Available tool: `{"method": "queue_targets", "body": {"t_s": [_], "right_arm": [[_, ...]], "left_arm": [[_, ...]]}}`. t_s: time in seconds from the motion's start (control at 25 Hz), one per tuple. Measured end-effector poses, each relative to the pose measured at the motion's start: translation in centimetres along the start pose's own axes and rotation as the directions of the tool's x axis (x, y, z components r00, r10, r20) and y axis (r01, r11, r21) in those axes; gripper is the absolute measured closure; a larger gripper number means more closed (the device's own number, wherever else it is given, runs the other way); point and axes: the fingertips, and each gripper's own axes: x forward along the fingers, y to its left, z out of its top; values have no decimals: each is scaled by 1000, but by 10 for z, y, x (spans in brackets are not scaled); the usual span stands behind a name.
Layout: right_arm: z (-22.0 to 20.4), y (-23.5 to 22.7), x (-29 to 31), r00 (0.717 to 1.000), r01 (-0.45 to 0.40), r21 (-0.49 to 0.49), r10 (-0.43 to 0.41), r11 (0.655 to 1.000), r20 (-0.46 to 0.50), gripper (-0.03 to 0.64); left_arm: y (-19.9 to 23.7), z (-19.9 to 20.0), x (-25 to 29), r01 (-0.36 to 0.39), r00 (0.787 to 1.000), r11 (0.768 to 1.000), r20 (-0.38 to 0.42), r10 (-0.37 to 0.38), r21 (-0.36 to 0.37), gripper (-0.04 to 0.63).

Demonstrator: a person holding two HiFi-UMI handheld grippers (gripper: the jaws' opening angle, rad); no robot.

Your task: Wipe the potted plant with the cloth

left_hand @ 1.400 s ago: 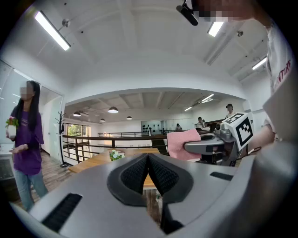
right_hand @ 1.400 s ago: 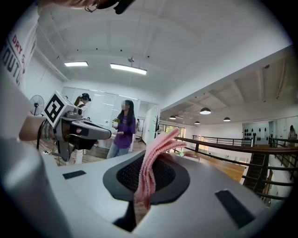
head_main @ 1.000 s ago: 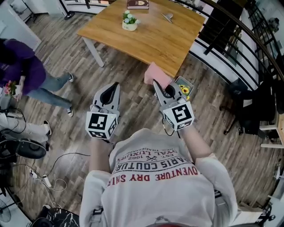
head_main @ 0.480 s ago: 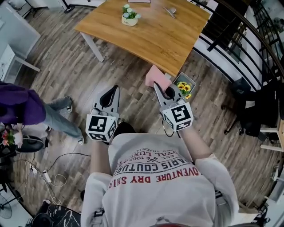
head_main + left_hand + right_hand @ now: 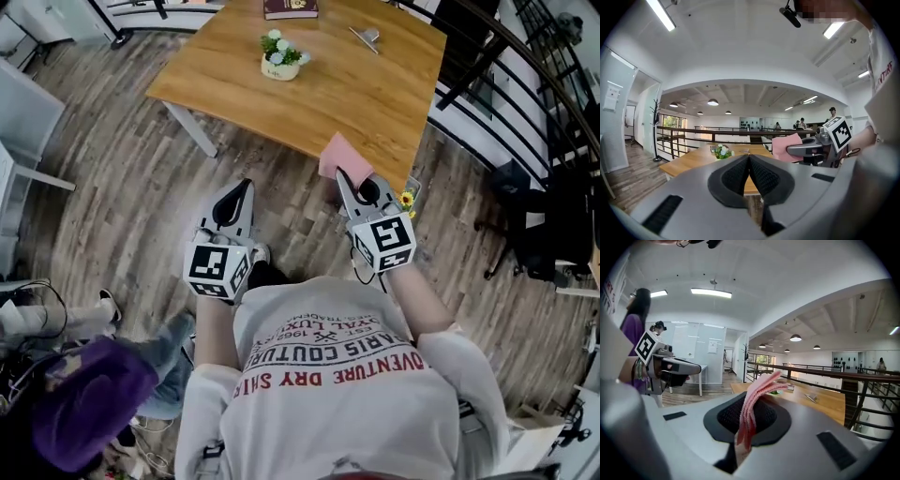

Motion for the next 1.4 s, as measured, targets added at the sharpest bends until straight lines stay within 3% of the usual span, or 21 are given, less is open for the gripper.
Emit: {"method": "queue_targets", "body": {"t_s": [0.28,0.52,0.8,1.08,1.4], "right_arm": [[36,3,118,995,99,27,-99,995,-21,581],[41,9,191,986,156,54,-152,986,-65,581],[28,-25,231,971,210,36,-204,977,-125,581],[12,-102,268,940,306,58,-292,950,-174,581],[-45,-176,292,856,440,103,-382,892,-348,581]], "left_arm": [[134,20,55,66,998,997,-18,-65,43,578],[192,21,95,176,984,982,-43,-174,69,578],[216,6,149,239,969,971,-64,-239,-4,578],[228,6,231,301,947,954,-117,-299,-5,578],[221,-8,320,424,890,906,-191,-415,8,578]]}}
